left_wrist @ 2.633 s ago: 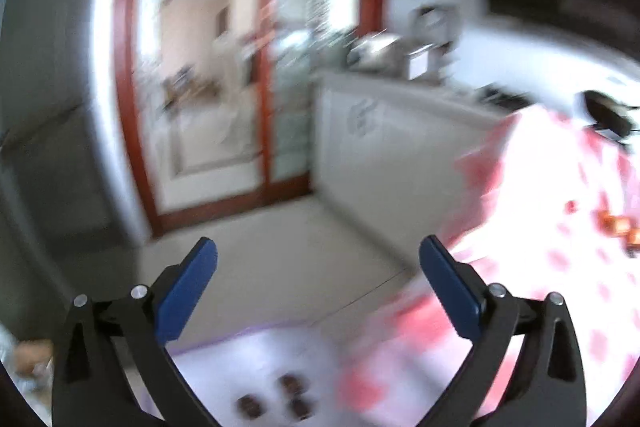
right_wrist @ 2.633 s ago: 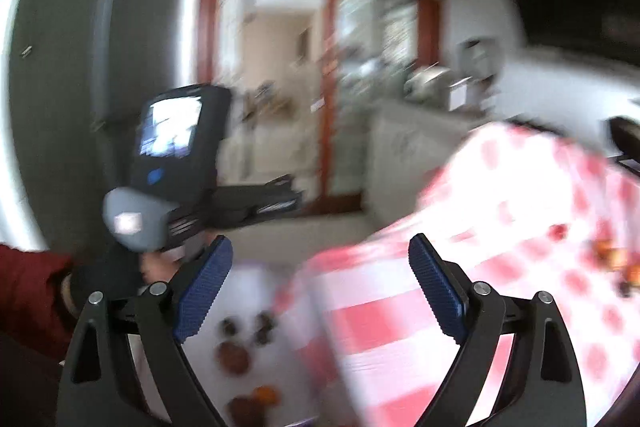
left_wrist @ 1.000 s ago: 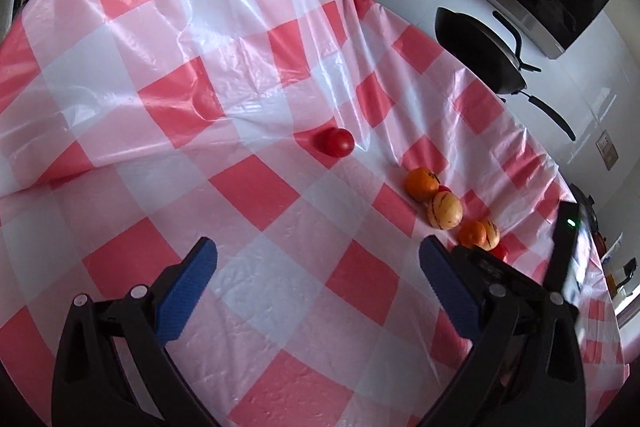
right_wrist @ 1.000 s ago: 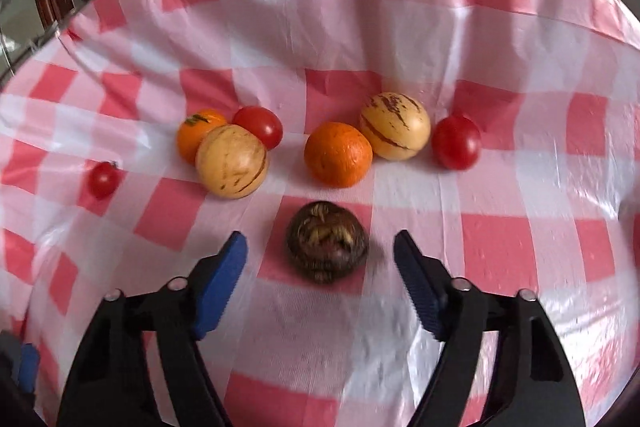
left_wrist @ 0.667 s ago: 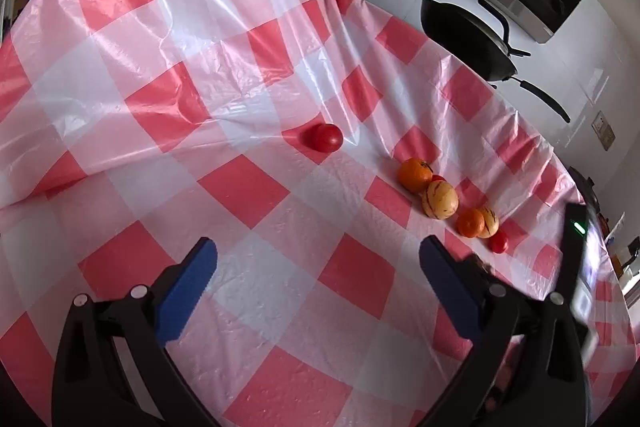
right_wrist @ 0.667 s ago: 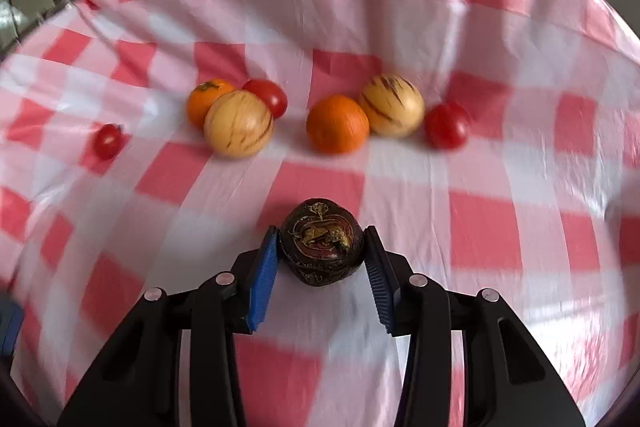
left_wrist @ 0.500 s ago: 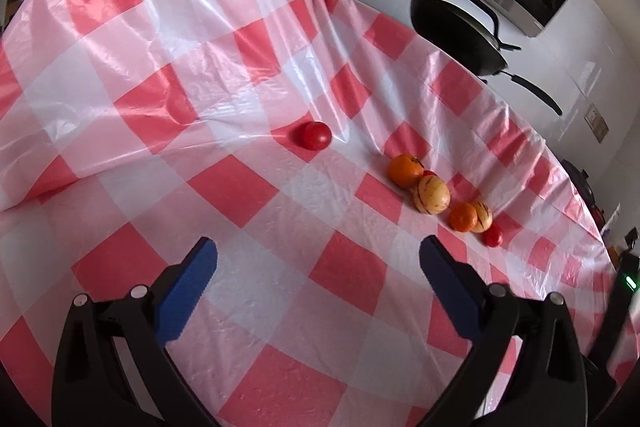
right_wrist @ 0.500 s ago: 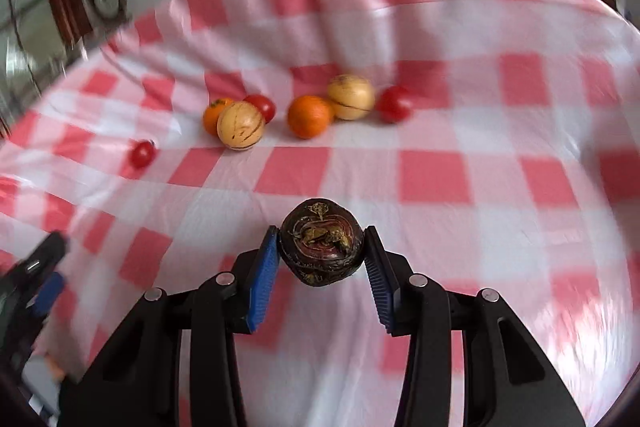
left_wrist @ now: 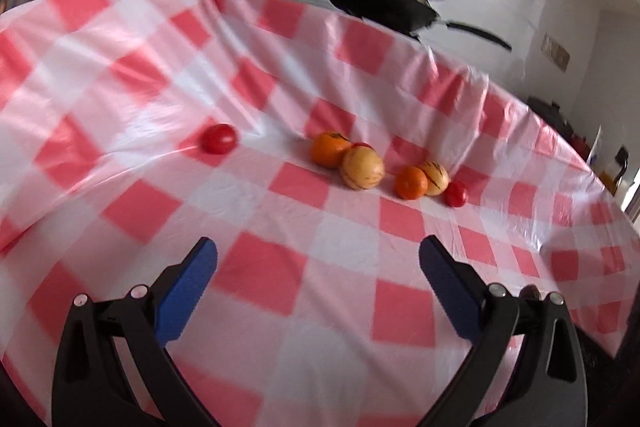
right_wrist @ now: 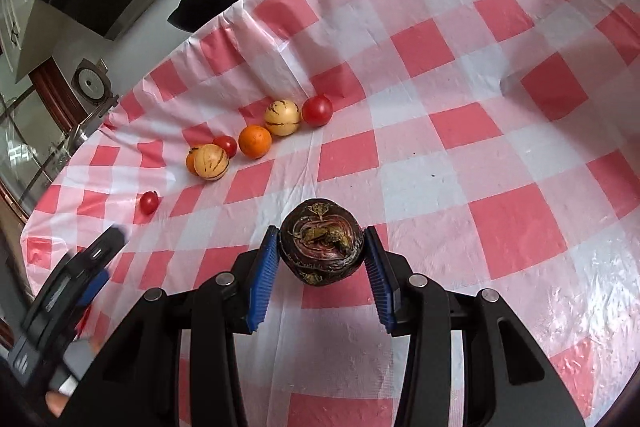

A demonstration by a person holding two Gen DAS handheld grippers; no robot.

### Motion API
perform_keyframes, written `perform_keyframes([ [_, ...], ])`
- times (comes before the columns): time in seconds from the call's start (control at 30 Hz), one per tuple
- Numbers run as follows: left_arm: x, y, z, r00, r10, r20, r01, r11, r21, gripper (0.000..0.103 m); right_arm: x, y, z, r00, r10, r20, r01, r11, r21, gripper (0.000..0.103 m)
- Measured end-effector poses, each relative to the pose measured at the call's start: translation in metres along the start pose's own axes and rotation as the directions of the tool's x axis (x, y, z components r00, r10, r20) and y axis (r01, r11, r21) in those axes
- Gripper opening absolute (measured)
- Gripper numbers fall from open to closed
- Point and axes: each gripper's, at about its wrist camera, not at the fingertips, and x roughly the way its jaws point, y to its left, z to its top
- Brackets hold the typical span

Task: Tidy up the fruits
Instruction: 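Grasp the dark round fruit with the right tool while the left tool grasps the striped yellow melon, then carry both fruits into the white box and open both tools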

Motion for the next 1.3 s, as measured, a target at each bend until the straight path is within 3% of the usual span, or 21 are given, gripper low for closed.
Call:
perform_keyframes([
  [0.13, 0.047, -0.020, 0.020, 0.998, 0.018, -0.053, -0.019, 1.000, -0.022, 0.097, 0.001, -0.005, 0.000, 1.000, 0.006, -0.014, -0.006, 1.000, 0.019, 0.043],
  [0.23, 0.084, -0.036, 0.032, 0.992, 0.023, -0.125, -0.026, 0.999, -0.026, 0.084, 0.004, -0.004, 0.000, 1.000, 0.006, -0.024, -0.006, 1.000, 0.024, 0.043],
  [0.4, 0.129, -0.045, 0.051, 0.975, 0.117, -0.189, -0.129, 0.990, -0.052, 0.082, 0.008, 0.002, -0.001, 0.999, 0.027, -0.035, -0.027, 1.000, 0.007, 0.043],
  [0.53, 0.150, -0.044, 0.060, 0.962, 0.145, -0.233, -0.160, 0.986, -0.048, 0.072, 0.010, 0.007, -0.001, 0.999, 0.036, -0.042, -0.036, 0.999, -0.002, 0.043],
  [0.6, 0.152, -0.048, 0.059, 0.960, 0.151, -0.236, -0.159, 0.987, -0.012, 0.064, 0.009, 0.007, -0.001, 0.998, 0.039, -0.041, -0.039, 0.999, -0.003, 0.043],
  [0.63, 0.151, -0.050, 0.057, 0.963, 0.132, -0.234, -0.134, 0.991, 0.006, 0.050, 0.009, 0.006, -0.001, 0.998, 0.045, -0.039, -0.045, 0.999, 0.003, 0.043],
  [0.67, 0.149, -0.052, 0.054, 0.967, 0.106, -0.230, -0.102, 0.994, 0.028, 0.046, 0.009, 0.005, -0.001, 0.998, 0.048, -0.037, -0.048, 0.999, 0.006, 0.043],
  [0.77, 0.130, -0.046, 0.047, 0.977, 0.068, -0.204, -0.070, 0.997, -0.007, 0.045, 0.007, 0.004, -0.001, 0.998, 0.058, -0.031, -0.058, 0.998, 0.011, 0.043],
  [0.9, 0.068, -0.030, 0.028, 0.995, 0.000, -0.098, -0.001, 1.000, -0.012, 0.045, 0.007, 0.004, 0.000, 0.997, 0.065, -0.030, -0.065, 0.998, 0.013, 0.043],
  [1.13, -0.019, 0.008, 0.003, 0.999, -0.044, -0.019, 0.043, 0.997, -0.059, 0.045, 0.004, 0.003, -0.002, 0.997, 0.073, -0.022, -0.073, 0.997, 0.016, 0.043],
  [1.3, -0.042, 0.035, -0.024, 0.995, -0.075, -0.068, 0.065, 0.988, -0.143, 0.045, 0.001, 0.001, -0.002, 0.996, 0.090, -0.008, -0.090, 0.996, 0.022, 0.043],
])
